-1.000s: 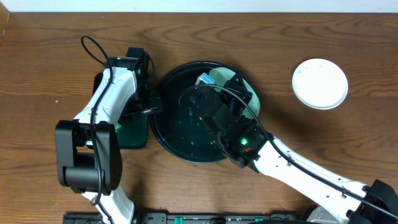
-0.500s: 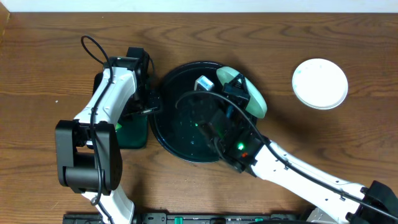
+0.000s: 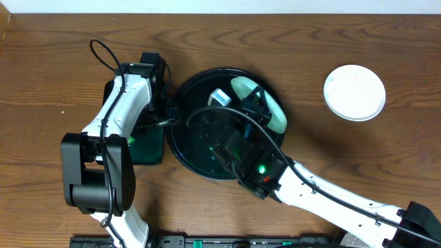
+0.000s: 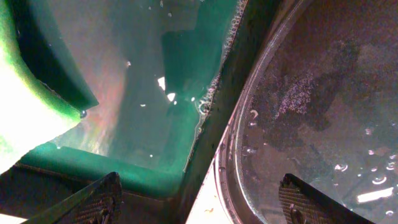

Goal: Clean dirty plates on tray and stack at the side
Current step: 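Swing the upright plate over the tray toward the right side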

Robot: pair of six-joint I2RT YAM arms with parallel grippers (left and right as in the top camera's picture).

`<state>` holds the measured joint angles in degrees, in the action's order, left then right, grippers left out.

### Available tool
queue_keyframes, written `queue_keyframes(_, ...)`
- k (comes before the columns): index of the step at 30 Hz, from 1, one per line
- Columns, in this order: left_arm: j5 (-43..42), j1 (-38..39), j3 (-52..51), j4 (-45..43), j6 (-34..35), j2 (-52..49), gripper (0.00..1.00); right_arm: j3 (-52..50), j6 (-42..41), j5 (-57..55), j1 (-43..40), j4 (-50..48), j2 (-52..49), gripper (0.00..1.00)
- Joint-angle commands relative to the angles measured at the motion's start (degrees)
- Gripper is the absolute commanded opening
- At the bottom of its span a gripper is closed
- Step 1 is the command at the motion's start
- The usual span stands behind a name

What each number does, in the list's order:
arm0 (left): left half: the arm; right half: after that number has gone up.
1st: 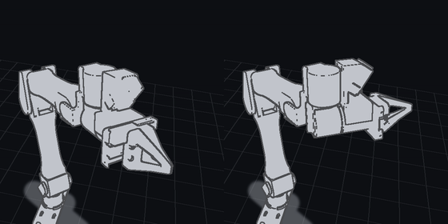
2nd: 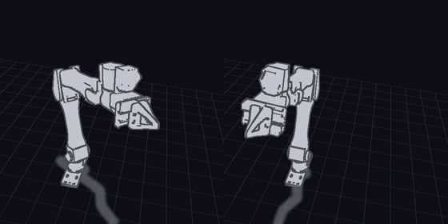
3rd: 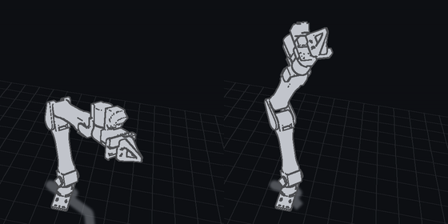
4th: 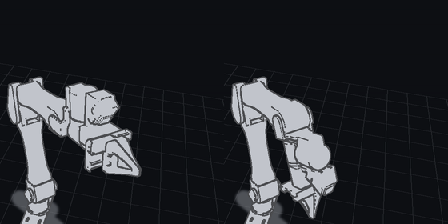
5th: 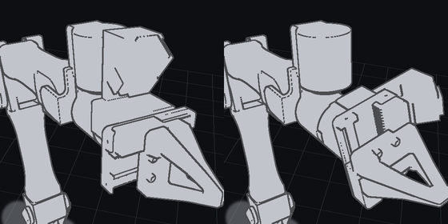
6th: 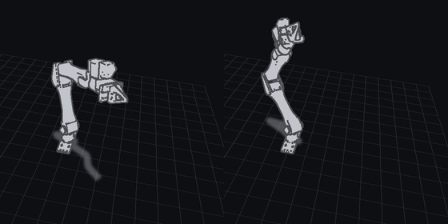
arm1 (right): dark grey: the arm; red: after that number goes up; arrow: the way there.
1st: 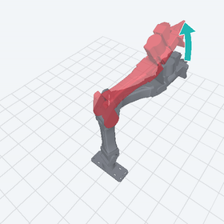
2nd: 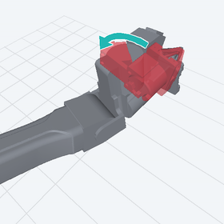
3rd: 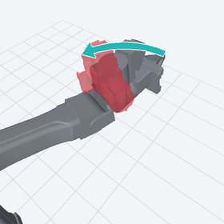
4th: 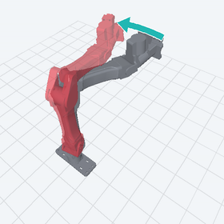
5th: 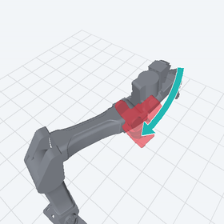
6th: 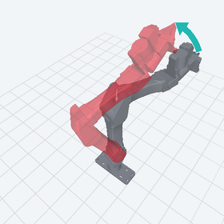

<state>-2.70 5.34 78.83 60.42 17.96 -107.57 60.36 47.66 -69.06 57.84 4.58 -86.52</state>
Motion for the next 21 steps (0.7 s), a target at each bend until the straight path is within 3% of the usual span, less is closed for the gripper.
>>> queue_keyframes(1, 0.1, 0.0, 1.2, 0.3, -0.1, 1.3, 0.81, 0.3, -8.3, 4.5, -0.8, 1.7, -0.2, 0.01)
queue_keyframes(5, 0.1, 0.0, 1.2, 0.4, -0.1, 1.3, 0.81, 0.3, -8.5, 0.2, 2.6, 2.6, -0.1, 0.01)
queue_keyframes(8, 0.1, 0.0, 1.2, 0.3, -0.1, 1.3, 0.81, 0.3, -13.3, 7.0, 0.0, 4.0, -0.3, 0.01)
queue_keyframes(11, 0.1, 0.0, 1.2, 0.4, -0.1, 1.3, 0.81, 0.3, -11.6, -1.3, 3.0, 4.0, -0.2, 0.01)
queue_keyframes(14, 0.1, 0.0, 1.2, 0.3, -0.1, 1.3, 0.81, 0.2, -15.7, 7.1, 1.5, 6.1, -0.1, 0.01)
queue_keyframes(16, 0.1, 0.0, 1.2, 0.2, -0.1, 1.3, 0.81, 0.3, -17.2, 3.1, 2.0, 6.8, 0.2, 0.01)
queue_keyframes(19, 0.1, 0.0, 1.2, 0.2, -0.1, 1.3, 0.81, 0.3, -22.7, 8.3, 1.4, 8.9, 0.4, 0.01)
queue_keyframes(21, 0.1, 0.0, 1.2, 0.2, -0.1, 1.3, 0.81, 0.3, -31.4, 12.7, -0.7, 13.1, 0.4, 0.01)
